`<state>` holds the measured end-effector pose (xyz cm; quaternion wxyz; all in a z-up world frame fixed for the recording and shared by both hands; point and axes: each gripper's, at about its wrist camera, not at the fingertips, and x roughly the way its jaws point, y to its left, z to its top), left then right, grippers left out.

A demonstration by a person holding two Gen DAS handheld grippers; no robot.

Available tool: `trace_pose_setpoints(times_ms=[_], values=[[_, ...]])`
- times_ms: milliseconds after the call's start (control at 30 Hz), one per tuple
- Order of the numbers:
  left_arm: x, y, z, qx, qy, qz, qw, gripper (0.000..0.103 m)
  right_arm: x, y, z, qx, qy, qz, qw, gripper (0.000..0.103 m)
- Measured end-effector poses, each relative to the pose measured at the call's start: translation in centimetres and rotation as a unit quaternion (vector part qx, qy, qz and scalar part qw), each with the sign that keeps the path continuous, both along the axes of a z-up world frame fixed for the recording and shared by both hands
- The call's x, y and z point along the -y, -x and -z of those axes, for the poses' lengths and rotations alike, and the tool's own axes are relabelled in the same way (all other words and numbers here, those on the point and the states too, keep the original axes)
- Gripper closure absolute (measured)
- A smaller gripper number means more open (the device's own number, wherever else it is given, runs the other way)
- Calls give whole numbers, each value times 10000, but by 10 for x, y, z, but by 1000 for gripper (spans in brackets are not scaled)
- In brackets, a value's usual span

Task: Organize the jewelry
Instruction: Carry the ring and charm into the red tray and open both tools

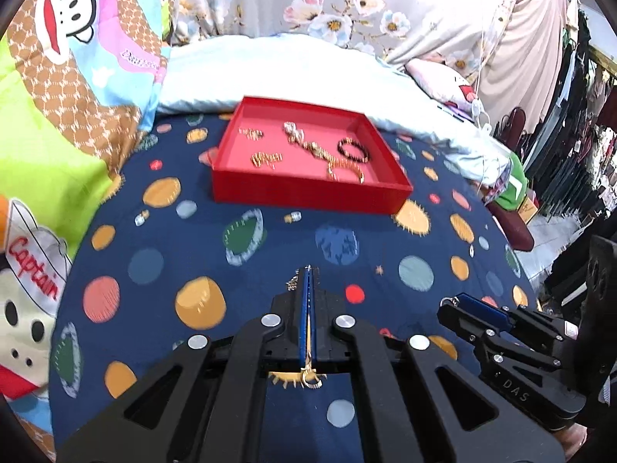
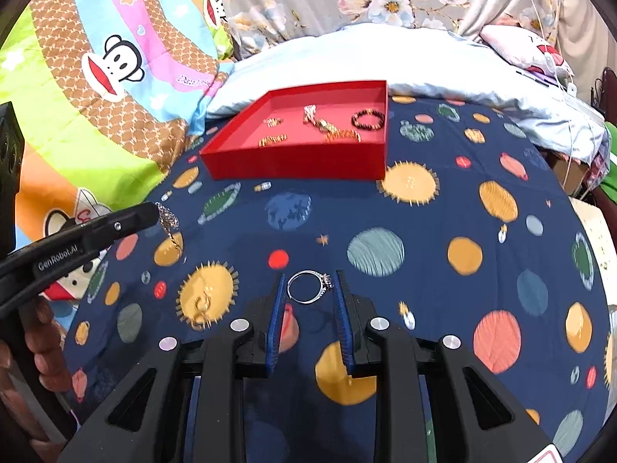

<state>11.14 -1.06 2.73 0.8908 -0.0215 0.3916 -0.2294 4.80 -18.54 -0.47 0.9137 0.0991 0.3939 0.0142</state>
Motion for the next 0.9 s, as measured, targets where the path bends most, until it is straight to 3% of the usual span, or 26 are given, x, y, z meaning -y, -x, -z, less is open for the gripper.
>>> trace_pose_setpoints(times_ms=[267,500,667,900], values=[[4,-37,-41,490,75,-32,9988,103,12,-38,-34,375,-62,-146,9992,80],[21,-89,-60,729,48,-66,9973,103,22,-105,-58,557,-13,-249,9981,80],[33,-132,-50,582,20,-139,9982,103,19,-153,-54,440,-40,-362,9984,80],[38,-168,-22,352,-135,-277,9989,103,5,-198,-18,57,-39,-481,9988,80]])
